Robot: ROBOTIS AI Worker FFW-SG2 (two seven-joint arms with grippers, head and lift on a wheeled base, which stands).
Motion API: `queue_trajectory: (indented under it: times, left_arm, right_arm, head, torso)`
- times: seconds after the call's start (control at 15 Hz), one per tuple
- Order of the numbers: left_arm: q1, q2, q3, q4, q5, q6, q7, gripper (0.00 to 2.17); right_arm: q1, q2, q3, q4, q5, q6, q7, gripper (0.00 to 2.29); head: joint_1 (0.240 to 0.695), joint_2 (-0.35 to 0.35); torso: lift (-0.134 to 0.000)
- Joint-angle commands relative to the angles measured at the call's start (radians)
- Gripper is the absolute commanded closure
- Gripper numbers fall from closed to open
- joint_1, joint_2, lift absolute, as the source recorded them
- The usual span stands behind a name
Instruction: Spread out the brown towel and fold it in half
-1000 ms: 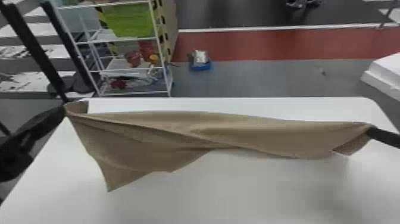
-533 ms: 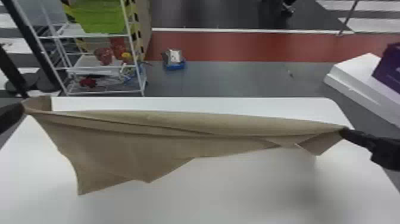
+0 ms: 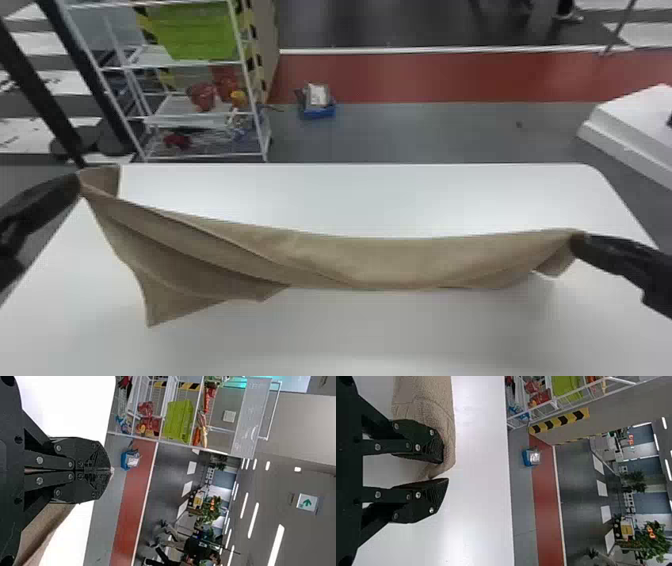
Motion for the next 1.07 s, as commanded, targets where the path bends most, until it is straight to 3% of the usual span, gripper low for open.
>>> queue_trajectory:
  times: [0.0, 0.33, 0.6, 0.73, 0.87, 1.0]
  left_arm:
    - [0.004, -0.003, 0.007, 0.007, -0.005, -0.001, -0.006, 1.62]
    - [0.010, -0.003, 0.025, 0.021, -0.013, -0.007, -0.012, 1.62]
    - [0.013, -0.003, 0.019, 0.021, -0.014, -0.004, -0.018, 1.62]
    - [0.016, -0.003, 0.022, 0.022, -0.017, -0.004, -0.020, 1.62]
    - [0.017, -0.003, 0.025, 0.025, -0.020, -0.007, -0.018, 1.62]
    - [0.017, -0.003, 0.033, 0.029, -0.020, -0.007, -0.021, 1.62]
  right_arm:
    - [0.111, 0.005, 0.006, -0.073, 0.007, 0.010, 0.027, 0.01]
    - [0.240, 0.022, 0.023, -0.096, 0.060, 0.090, 0.084, 0.05]
    - [0.225, 0.048, -0.035, -0.080, -0.002, 0.096, 0.071, 0.05]
    - [0.229, 0.055, -0.066, -0.047, -0.091, -0.033, 0.206, 0.05]
    - [0.257, 0.074, -0.057, -0.068, -0.091, -0.113, 0.286, 0.06]
    - [0.288, 0.072, -0.020, -0.111, -0.045, -0.189, 0.297, 0.07]
  head:
    - [0.695, 0.080]
    - [0.695, 0.154]
    - [0.695, 0.164]
    - [0.695, 0.155]
    - [0.695, 0.198]
    - [0.695, 0.227]
  torso:
    - [-0.124]
    - [-0.124]
    - [-0.124]
    - [-0.124]
    - [-0.124]
    - [-0.124]
